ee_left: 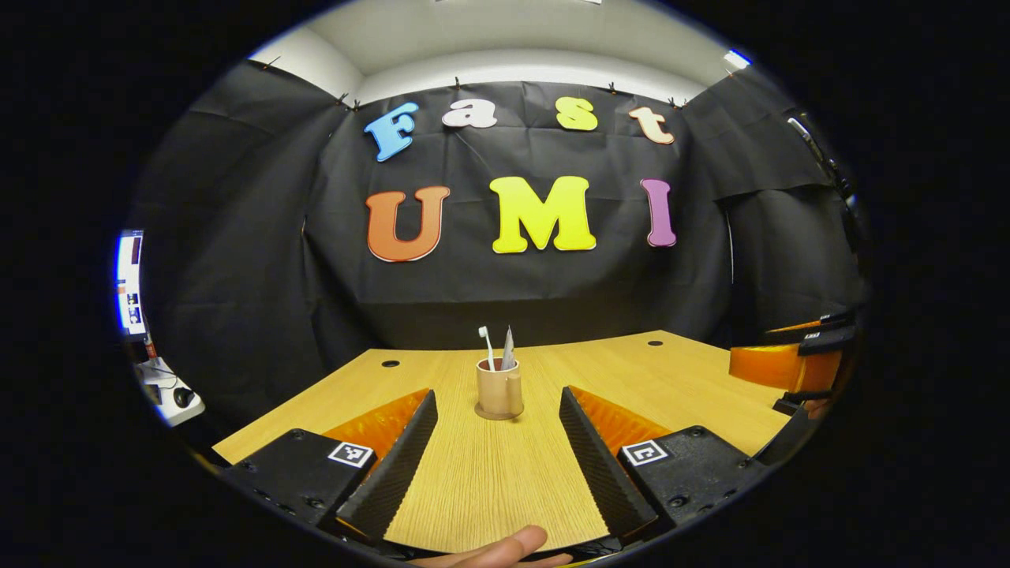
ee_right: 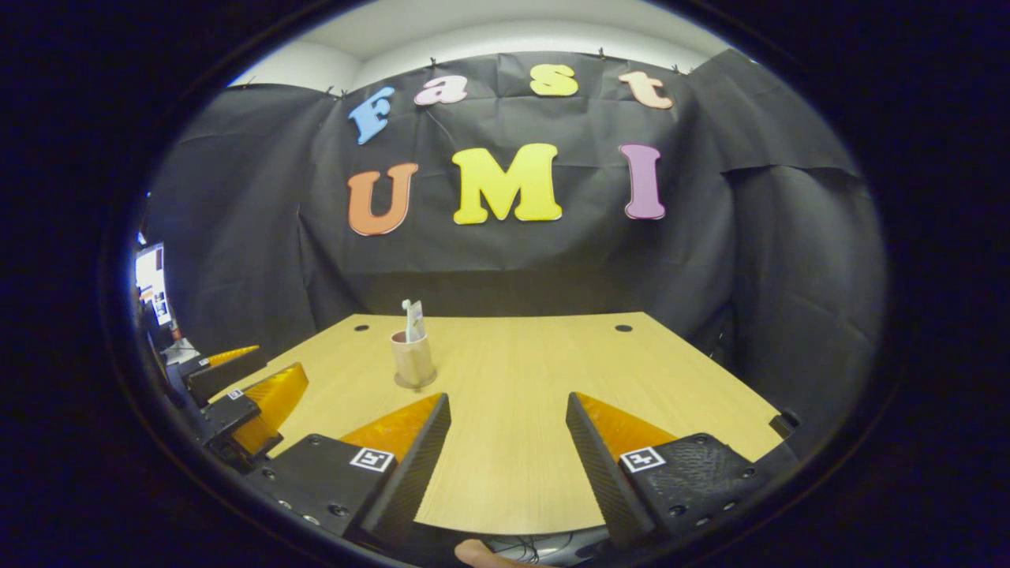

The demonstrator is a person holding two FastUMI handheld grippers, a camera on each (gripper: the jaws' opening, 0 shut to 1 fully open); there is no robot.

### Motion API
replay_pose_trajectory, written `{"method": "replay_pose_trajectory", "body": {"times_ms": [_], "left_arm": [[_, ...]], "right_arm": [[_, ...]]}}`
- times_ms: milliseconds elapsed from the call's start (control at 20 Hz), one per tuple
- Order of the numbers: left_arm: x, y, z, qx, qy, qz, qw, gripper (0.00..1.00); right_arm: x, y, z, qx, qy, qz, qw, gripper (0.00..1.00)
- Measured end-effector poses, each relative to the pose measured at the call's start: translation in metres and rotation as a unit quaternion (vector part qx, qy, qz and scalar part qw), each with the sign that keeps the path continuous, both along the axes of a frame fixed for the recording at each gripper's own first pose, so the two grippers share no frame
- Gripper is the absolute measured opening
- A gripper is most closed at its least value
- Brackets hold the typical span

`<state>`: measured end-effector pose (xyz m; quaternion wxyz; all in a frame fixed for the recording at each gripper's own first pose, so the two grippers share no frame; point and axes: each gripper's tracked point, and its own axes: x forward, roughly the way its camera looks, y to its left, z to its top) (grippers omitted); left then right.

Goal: Put the toothbrush and toothpaste on the desktop into the cup, then pick up the cup and place it on the coaster on the desktop.

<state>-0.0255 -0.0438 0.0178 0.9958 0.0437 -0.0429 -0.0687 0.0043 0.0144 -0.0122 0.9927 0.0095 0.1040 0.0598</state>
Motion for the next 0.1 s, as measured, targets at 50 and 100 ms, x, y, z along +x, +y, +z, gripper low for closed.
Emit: {"method": "replay_pose_trajectory", "body": {"times_ms": [50, 100], "left_arm": [[-0.0019, 0.0012, 0.0025, 0.0, -0.004, 0.001, 1.0, 0.98], [-0.0034, 0.0014, 0.004, -0.001, -0.006, 0.0, 1.0, 0.98]], "right_arm": [[-0.0018, 0.0008, -0.003, -0.005, 0.0, 0.001, 1.0, 0.87], [-0.0007, 0.0028, -0.0047, -0.01, -0.002, 0.003, 1.0, 0.87]]}}
